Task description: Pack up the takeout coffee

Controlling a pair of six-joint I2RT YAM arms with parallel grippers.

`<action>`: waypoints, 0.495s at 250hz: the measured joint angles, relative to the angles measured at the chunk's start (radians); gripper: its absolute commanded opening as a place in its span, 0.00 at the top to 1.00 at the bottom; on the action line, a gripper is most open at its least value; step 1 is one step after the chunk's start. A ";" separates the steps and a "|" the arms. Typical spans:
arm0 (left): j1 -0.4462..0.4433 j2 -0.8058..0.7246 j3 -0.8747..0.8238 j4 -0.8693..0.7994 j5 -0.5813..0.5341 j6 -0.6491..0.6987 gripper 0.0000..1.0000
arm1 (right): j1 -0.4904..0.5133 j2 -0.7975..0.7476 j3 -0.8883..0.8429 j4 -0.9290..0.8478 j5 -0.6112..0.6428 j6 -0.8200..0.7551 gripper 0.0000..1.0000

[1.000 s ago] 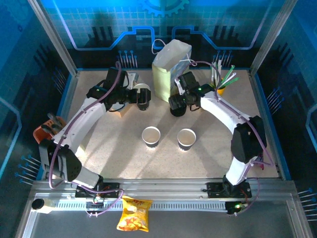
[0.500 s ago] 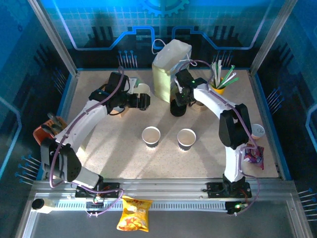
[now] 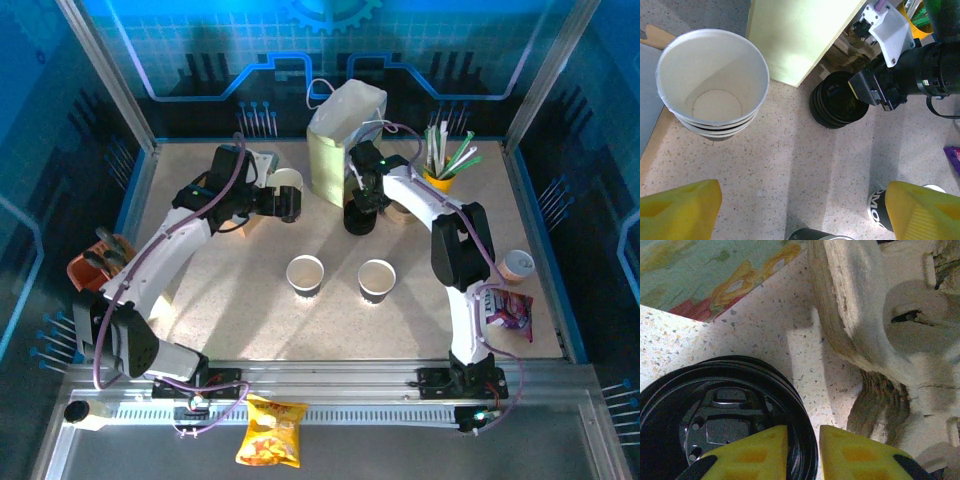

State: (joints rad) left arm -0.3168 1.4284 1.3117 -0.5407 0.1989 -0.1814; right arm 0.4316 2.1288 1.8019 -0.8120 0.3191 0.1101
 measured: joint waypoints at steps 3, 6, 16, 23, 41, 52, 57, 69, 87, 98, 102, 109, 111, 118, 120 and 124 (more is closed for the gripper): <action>0.000 0.000 0.000 0.000 0.000 0.000 0.14 | 0.000 0.000 0.000 -0.001 0.000 0.000 0.77; 0.000 0.000 0.000 0.000 0.000 0.000 0.14 | 0.000 0.000 0.000 -0.001 0.000 0.000 0.77; 0.000 0.000 0.000 0.000 0.000 0.000 0.14 | 0.000 0.000 0.000 -0.003 0.000 -0.002 0.77; 0.000 0.000 0.000 0.000 0.000 0.000 0.14 | 0.000 0.000 0.000 -0.004 0.000 -0.003 0.78; 0.000 0.000 0.000 0.000 0.000 0.000 0.14 | 0.000 0.002 0.000 -0.006 0.000 -0.004 0.79; 0.000 0.000 0.000 0.000 0.000 0.000 0.14 | 0.000 0.002 0.000 -0.008 0.000 -0.006 0.80; 0.000 0.000 0.000 0.000 0.000 0.000 0.14 | 0.000 0.003 0.000 -0.009 0.000 -0.007 0.81; 0.000 0.000 0.000 0.000 0.000 0.000 0.14 | 0.000 0.003 0.000 -0.010 0.000 -0.007 0.82; 0.000 0.000 0.000 0.000 0.000 0.000 0.14 | 0.000 0.003 0.000 -0.010 0.000 -0.008 0.83; 0.000 0.000 0.000 0.000 0.000 0.000 0.14 | 0.000 0.003 0.000 -0.011 0.000 -0.009 0.84; 0.000 0.000 0.000 0.000 0.000 0.000 0.14 | 0.000 0.003 0.000 -0.010 0.000 -0.010 0.84; 0.000 0.000 0.000 0.000 0.000 0.000 0.14 | 0.000 0.003 0.000 -0.010 0.000 -0.011 0.85; 0.000 0.000 0.000 0.000 0.000 0.000 0.14 | 0.000 0.003 0.000 -0.010 0.000 -0.011 0.85; 0.000 0.000 0.000 0.000 0.000 0.000 0.14 | 0.000 0.003 0.000 -0.010 0.000 -0.011 0.86; 0.000 0.000 0.000 0.000 0.000 0.000 0.14 | 0.000 0.003 0.000 -0.010 0.000 -0.011 0.86; 0.000 0.000 0.000 0.000 0.000 0.000 0.14 | 0.000 0.003 0.000 -0.010 0.000 -0.011 0.86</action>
State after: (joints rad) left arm -0.3168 1.4284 1.3113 -0.5404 0.1989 -0.1810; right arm 0.4316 2.1319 1.8023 -0.8223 0.3187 0.0990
